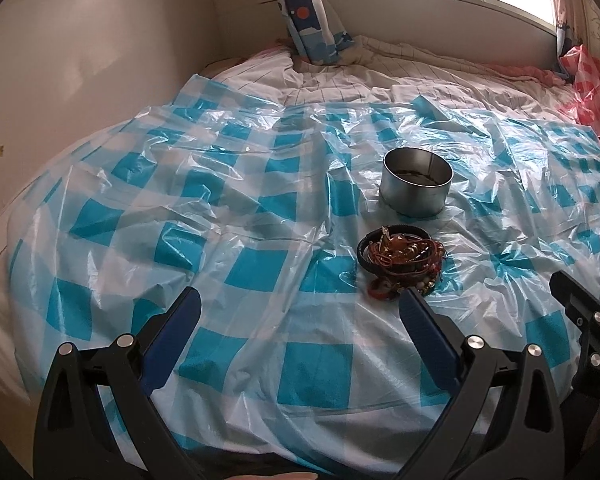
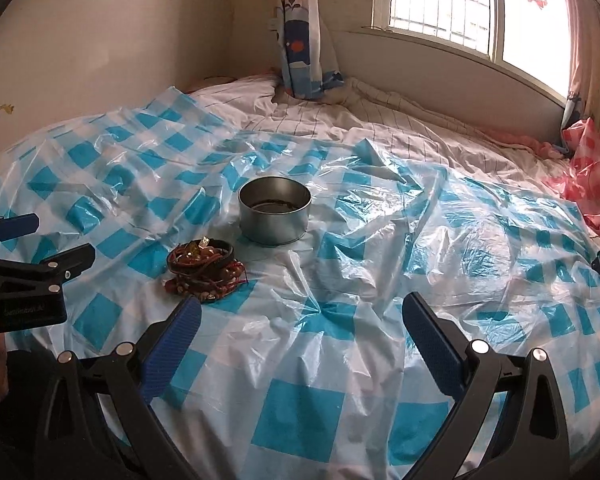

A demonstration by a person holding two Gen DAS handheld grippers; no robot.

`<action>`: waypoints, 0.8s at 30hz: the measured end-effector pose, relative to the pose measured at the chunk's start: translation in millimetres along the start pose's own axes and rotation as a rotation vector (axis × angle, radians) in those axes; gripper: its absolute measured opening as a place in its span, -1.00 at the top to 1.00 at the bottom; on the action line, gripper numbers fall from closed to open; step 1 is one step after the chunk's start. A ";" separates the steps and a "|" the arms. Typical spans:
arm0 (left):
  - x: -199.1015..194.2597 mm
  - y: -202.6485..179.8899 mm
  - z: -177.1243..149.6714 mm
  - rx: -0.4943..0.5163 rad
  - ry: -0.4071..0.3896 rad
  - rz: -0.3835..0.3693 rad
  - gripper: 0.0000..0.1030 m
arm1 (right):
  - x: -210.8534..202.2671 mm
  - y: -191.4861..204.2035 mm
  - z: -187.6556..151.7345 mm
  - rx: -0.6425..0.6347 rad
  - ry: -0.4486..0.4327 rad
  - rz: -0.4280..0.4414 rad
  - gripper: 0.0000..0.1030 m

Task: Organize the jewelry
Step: 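Move both tools toward the jewelry pile beside the silver tin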

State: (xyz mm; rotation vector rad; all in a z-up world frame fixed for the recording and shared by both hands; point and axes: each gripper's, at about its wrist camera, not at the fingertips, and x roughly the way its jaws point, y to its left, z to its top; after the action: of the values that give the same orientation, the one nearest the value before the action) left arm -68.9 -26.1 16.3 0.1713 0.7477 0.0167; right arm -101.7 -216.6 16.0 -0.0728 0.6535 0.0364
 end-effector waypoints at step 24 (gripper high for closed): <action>-0.6 -0.5 0.0 0.003 0.001 0.001 -0.85 | -0.1 -3.5 -1.0 -0.001 0.000 0.003 -0.88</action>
State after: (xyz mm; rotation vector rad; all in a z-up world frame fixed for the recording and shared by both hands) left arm -69.3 -26.6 16.6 0.1745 0.7490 0.0169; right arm -102.2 -220.2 15.5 -0.0730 0.6532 0.0400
